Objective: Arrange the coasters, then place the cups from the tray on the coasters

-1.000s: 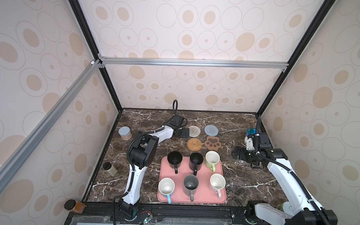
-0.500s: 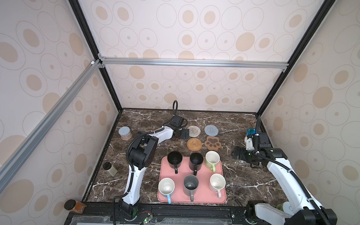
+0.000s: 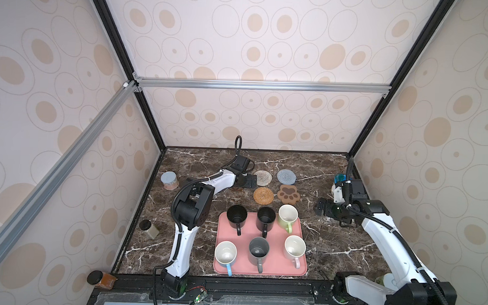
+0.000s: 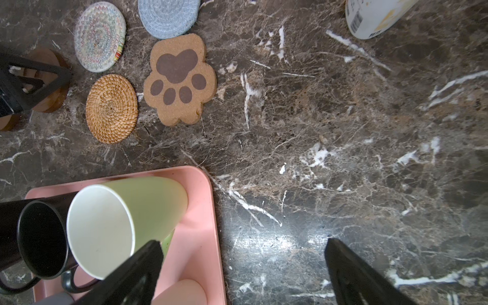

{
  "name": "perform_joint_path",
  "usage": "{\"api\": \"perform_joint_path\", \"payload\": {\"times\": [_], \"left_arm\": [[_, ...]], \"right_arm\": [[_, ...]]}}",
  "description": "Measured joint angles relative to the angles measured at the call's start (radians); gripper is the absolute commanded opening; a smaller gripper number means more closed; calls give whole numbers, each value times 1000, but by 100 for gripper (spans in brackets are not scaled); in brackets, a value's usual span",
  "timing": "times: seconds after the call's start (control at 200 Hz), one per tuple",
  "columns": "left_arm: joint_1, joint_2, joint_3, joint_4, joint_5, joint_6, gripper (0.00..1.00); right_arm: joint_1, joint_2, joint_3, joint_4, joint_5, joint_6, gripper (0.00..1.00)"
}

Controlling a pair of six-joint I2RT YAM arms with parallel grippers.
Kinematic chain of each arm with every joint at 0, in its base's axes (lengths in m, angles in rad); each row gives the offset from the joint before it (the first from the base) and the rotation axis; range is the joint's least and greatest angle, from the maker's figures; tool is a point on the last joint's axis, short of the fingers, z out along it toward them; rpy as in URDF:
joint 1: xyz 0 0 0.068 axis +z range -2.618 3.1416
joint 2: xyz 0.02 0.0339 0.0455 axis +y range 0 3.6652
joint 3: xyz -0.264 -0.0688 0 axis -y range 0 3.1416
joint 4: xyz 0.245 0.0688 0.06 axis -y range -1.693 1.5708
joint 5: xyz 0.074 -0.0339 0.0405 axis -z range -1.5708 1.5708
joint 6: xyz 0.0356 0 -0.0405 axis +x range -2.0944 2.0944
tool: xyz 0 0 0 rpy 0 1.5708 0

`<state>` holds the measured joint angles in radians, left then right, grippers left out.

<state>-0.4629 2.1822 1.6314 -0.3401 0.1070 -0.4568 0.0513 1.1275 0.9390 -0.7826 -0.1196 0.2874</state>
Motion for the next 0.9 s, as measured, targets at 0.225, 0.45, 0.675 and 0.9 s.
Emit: {"api": "perform_joint_path", "payload": {"times": [0.225, 0.45, 0.675, 0.9], "left_arm": [[0, -13, 70, -13, 3, 0, 100], [-2, -42, 71, -14, 19, 1, 100], [-12, -62, 56, 6, 40, 0, 100], [-40, -62, 56, 14, 53, 1, 100]], "right_arm": [[0, 0, 5, 0, 7, -2, 100], [0, 0, 5, -1, 4, -5, 100], [0, 14, 27, -3, -6, -9, 100], [0, 15, 34, -12, -7, -17, 100]]}}
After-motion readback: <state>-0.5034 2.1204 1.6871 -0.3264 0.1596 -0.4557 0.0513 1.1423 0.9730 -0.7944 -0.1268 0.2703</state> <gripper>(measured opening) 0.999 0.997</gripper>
